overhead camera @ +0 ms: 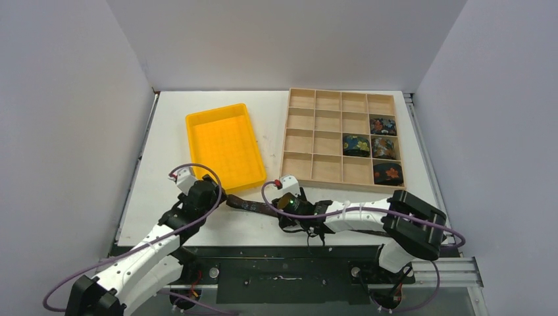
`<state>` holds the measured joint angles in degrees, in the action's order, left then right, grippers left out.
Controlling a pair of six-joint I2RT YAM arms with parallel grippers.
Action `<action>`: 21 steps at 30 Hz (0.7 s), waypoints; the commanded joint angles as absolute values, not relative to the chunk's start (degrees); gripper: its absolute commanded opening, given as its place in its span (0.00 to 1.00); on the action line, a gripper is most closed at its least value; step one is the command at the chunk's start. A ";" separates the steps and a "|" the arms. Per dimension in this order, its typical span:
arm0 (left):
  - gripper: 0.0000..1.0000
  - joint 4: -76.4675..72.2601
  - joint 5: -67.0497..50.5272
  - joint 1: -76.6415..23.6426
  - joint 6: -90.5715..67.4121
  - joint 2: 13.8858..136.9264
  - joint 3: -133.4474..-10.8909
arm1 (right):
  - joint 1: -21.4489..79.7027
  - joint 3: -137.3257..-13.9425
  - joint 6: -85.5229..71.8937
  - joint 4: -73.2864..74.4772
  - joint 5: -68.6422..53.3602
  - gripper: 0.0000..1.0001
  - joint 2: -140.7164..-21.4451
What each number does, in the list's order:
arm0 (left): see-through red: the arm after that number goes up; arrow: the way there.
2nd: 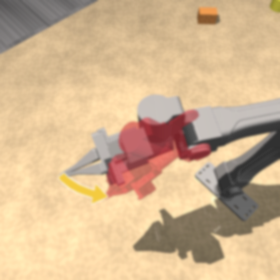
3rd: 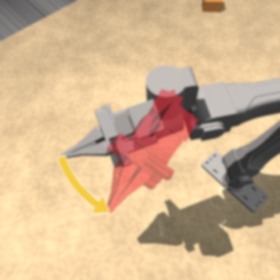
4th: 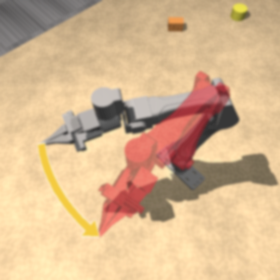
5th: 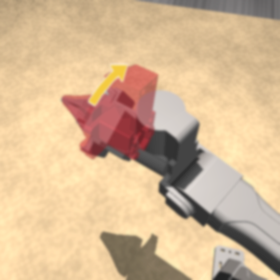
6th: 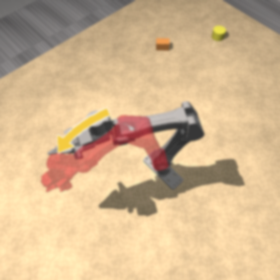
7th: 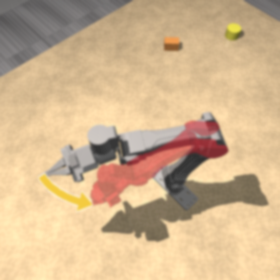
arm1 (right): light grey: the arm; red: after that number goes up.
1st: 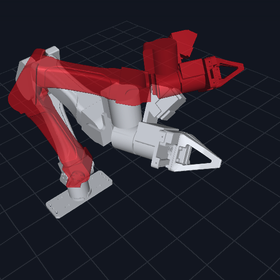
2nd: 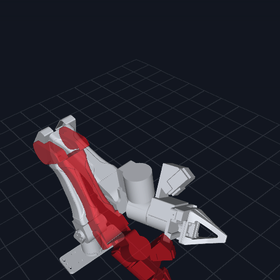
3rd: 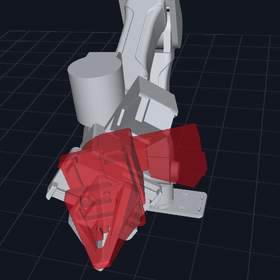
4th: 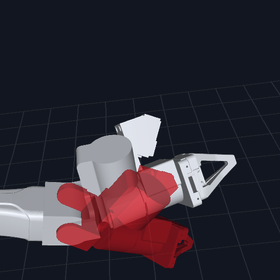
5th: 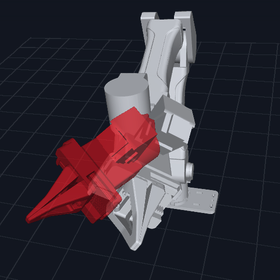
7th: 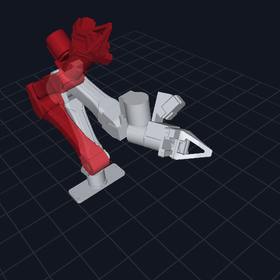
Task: Roll the ties
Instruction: Flatten out the tie at the center of the board.
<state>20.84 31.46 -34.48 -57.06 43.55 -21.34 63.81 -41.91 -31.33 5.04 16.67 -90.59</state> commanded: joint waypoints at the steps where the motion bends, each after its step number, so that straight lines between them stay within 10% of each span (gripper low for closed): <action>1: 0.64 9.97 14.76 -25.50 -53.90 48.98 -19.43 | 63.72 -36.50 -31.30 3.08 18.13 0.57 -86.26; 21: 0.57 -6.25 20.53 -15.13 -63.79 78.13 -31.69 | 64.70 -31.73 -30.91 5.17 15.17 0.64 -62.42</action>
